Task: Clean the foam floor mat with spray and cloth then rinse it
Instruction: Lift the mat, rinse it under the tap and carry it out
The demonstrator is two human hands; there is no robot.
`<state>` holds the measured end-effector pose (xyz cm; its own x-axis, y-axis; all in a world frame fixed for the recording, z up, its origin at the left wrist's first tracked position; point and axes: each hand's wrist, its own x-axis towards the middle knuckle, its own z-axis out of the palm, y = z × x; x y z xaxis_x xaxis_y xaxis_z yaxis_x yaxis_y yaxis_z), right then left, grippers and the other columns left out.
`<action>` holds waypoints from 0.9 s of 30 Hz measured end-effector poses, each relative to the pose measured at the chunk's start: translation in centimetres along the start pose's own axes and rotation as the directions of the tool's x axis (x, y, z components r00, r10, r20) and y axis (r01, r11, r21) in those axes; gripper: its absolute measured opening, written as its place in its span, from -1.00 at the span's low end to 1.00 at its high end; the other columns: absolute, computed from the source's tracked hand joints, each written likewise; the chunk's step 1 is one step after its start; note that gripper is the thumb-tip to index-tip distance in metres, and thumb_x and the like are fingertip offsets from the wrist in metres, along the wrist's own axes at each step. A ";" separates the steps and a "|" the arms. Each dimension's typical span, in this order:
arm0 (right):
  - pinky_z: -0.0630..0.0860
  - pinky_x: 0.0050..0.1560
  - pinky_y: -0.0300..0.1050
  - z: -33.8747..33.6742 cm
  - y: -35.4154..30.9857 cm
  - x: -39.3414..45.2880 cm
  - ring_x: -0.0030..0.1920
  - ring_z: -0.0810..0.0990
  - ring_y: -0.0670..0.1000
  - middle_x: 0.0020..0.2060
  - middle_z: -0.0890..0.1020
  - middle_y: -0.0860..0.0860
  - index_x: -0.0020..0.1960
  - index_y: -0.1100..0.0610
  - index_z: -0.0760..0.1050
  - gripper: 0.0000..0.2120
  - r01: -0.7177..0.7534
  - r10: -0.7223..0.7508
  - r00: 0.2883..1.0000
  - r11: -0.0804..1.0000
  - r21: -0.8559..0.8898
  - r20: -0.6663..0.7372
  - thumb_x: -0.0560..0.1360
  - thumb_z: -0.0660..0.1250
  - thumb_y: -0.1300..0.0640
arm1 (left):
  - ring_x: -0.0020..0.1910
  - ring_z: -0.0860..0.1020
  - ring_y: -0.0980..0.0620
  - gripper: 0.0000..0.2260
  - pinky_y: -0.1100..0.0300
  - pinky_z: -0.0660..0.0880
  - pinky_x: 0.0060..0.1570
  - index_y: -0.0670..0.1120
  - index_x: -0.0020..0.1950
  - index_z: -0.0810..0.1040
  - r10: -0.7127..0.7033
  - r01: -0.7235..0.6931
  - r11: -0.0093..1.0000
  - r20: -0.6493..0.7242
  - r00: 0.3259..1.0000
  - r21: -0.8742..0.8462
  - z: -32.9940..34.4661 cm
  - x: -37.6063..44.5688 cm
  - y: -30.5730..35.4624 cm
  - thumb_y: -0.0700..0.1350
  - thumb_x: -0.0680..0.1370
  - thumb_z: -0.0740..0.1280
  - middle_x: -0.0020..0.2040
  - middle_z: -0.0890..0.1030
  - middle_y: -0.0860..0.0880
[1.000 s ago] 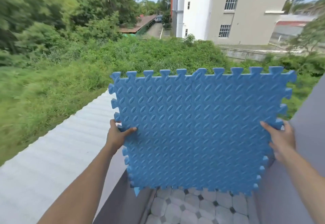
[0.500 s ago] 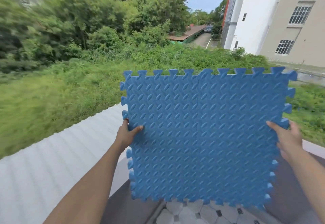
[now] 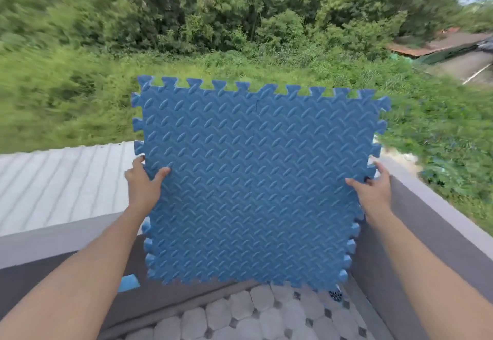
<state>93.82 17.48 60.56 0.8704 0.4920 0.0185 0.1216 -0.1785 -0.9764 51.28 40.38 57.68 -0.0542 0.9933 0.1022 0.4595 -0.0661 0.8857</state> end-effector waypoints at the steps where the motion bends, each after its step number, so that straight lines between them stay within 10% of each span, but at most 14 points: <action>1: 0.55 0.14 0.17 1.9 -0.1 -0.3 0.00 0.59 0.06 0.11 0.61 0.20 0.35 -0.17 0.27 -0.24 0.017 -0.016 0.999 1.000 -0.020 0.051 0.31 0.55 0.23 | 0.06 0.43 -0.19 -0.38 0.00 0.37 0.14 -0.08 0.47 0.21 -0.022 0.023 0.999 -0.044 0.999 0.026 -1.8 -0.3 -1.0 0.04 0.51 0.39 0.29 0.29 -0.27; 17: 0.52 0.19 0.14 30.7 -3.4 -13.9 0.13 0.56 0.10 0.12 0.55 -0.01 0.44 -0.19 0.26 -0.22 0.302 -0.205 0.716 0.953 -0.032 0.667 0.37 0.52 0.23 | 0.42 0.22 -0.16 -0.14 0.05 0.16 0.41 -0.16 0.54 0.13 -0.305 0.408 0.905 -0.483 0.821 0.123 -29.3 -8.6 -14.8 0.06 0.40 0.51 0.40 0.24 -0.29; 27: 0.50 0.14 0.06 47.7 -4.1 -33.3 0.06 0.54 0.07 0.15 0.57 0.04 0.46 -0.16 0.26 -0.25 0.423 -0.218 0.418 0.906 0.023 0.882 0.40 0.50 0.21 | 0.36 0.31 -0.19 -0.11 0.00 0.32 0.28 -0.04 0.57 0.04 -0.531 0.659 0.744 -0.694 0.486 -0.108 -43.0 -21.6 -26.4 0.09 0.41 0.49 0.45 0.13 -0.19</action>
<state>41.57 42.45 53.67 -0.0831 0.9961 0.0306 0.4672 0.0661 -0.8817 2.18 16.60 51.56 -0.8859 0.4515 -0.1065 0.2101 0.5952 0.7756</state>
